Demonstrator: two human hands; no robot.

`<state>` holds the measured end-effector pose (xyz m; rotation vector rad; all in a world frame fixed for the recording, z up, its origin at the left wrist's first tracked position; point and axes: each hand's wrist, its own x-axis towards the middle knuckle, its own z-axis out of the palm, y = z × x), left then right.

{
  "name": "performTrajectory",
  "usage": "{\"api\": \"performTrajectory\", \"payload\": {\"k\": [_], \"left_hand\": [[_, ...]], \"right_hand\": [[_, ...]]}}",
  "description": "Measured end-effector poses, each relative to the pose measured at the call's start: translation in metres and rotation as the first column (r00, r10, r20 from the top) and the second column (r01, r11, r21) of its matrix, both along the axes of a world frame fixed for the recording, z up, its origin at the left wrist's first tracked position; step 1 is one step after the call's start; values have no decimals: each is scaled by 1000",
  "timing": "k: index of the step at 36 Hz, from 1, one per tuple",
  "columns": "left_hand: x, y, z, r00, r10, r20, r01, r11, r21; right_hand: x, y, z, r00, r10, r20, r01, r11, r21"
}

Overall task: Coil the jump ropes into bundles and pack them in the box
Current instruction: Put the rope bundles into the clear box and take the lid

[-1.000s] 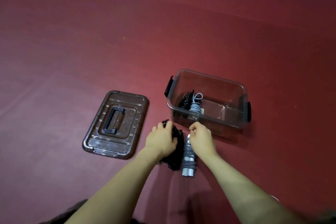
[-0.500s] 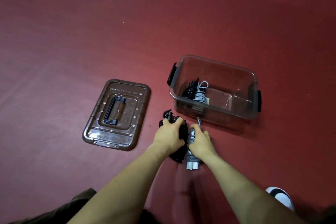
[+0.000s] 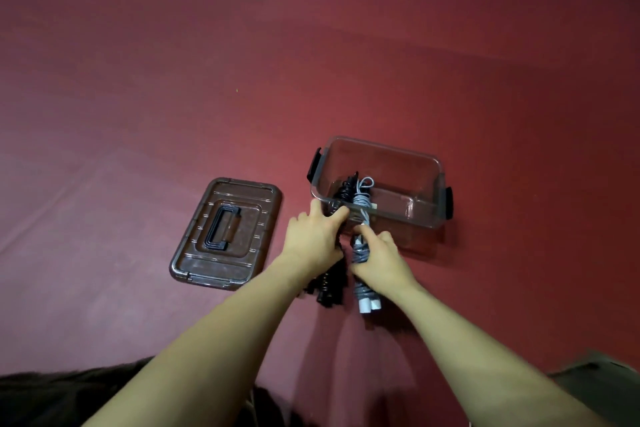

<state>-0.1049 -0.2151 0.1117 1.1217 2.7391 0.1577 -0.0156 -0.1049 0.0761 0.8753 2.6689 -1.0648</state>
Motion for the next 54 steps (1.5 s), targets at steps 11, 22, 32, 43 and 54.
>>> {"api": "performTrajectory", "payload": {"k": [11, 22, 32, 43, 54], "left_hand": [[-18, 40, 44, 1000, 6, 29, -12, 977, 212], [-68, 121, 6, 936, 37, 350, -205, 865, 457], [-99, 166, -59, 861, 27, 507, -198, 937, 287], [-99, 183, -95, 832, -65, 551, -5, 992, 125], [-100, 180, -103, 913, -103, 395, 157, 982, -105]], "right_hand": [[-18, 50, 53, 975, -85, -205, 102, 992, 76], [-69, 129, 37, 921, -233, -311, 248, 969, 7], [-95, 153, -15, 983, -176, -59, 177, 984, 13], [-98, 159, -54, 968, -123, 218, 104, 990, 98], [-98, 158, -61, 947, -37, 320, 14, 997, 73]]}}
